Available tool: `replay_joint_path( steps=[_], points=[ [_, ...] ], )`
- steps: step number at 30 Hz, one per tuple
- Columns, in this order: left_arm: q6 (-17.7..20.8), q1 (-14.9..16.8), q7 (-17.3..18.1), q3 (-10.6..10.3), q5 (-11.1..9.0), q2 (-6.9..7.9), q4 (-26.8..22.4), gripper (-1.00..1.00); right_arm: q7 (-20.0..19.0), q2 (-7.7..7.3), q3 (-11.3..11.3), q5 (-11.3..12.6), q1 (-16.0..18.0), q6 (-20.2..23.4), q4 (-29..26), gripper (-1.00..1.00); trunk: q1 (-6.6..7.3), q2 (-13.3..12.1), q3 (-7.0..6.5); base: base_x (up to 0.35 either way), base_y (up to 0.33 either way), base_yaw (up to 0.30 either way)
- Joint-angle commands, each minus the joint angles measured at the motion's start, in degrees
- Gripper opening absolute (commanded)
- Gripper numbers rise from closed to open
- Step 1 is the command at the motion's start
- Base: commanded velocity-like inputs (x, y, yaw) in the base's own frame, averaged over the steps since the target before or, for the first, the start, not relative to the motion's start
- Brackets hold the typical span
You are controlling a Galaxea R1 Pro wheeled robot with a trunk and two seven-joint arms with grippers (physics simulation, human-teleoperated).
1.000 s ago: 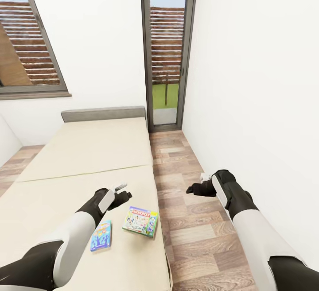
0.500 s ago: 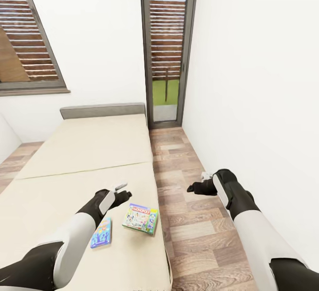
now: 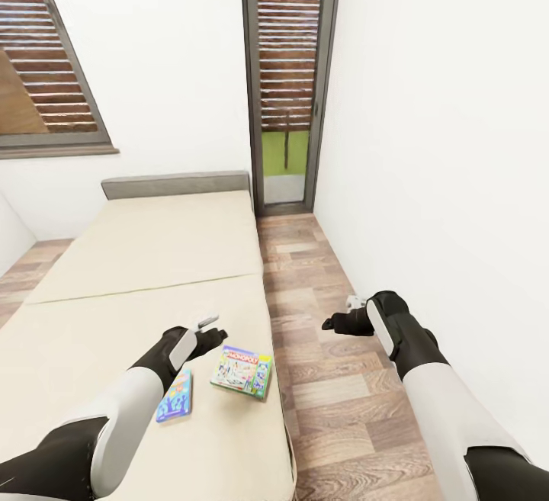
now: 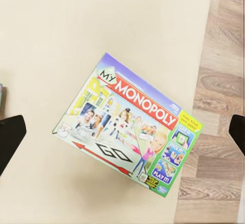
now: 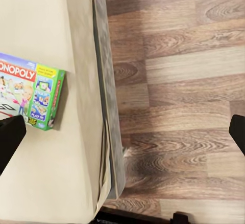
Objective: Put all the toys in the child's room - the three board games (two on the bed and one on the table), the two jigsaw puzzles on the table, and the tennis ball on the table - inside the toy box on the table in the child's room.
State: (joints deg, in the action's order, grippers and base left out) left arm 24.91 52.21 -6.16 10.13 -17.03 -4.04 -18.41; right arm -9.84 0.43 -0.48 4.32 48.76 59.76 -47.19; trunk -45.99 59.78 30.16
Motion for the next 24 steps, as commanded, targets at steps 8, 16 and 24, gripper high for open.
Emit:
replay_joint_path(
  steps=[8,16,24],
  points=[
    [0.30,0.00,1.24,0.19,-0.63,0.07,-0.14,1.00,0.26,0.01,-0.05,0.43,0.02,0.24,-0.11,1.00,0.00,0.04,0.81,0.000,0.000,0.000],
    [0.19,0.06,1.84,0.40,-0.65,0.10,-0.17,1.00,0.26,0.01,-0.10,0.38,0.02,0.24,-0.16,1.00,0.00,0.04,1.56,0.000,0.000,0.000],
    [0.03,0.01,3.82,0.63,-0.68,0.36,-0.17,1.00,0.26,0.01,-0.13,0.35,0.02,0.24,-0.18,1.00,0.00,0.04,2.31,0.000,0.000,0.000]
  ],
)
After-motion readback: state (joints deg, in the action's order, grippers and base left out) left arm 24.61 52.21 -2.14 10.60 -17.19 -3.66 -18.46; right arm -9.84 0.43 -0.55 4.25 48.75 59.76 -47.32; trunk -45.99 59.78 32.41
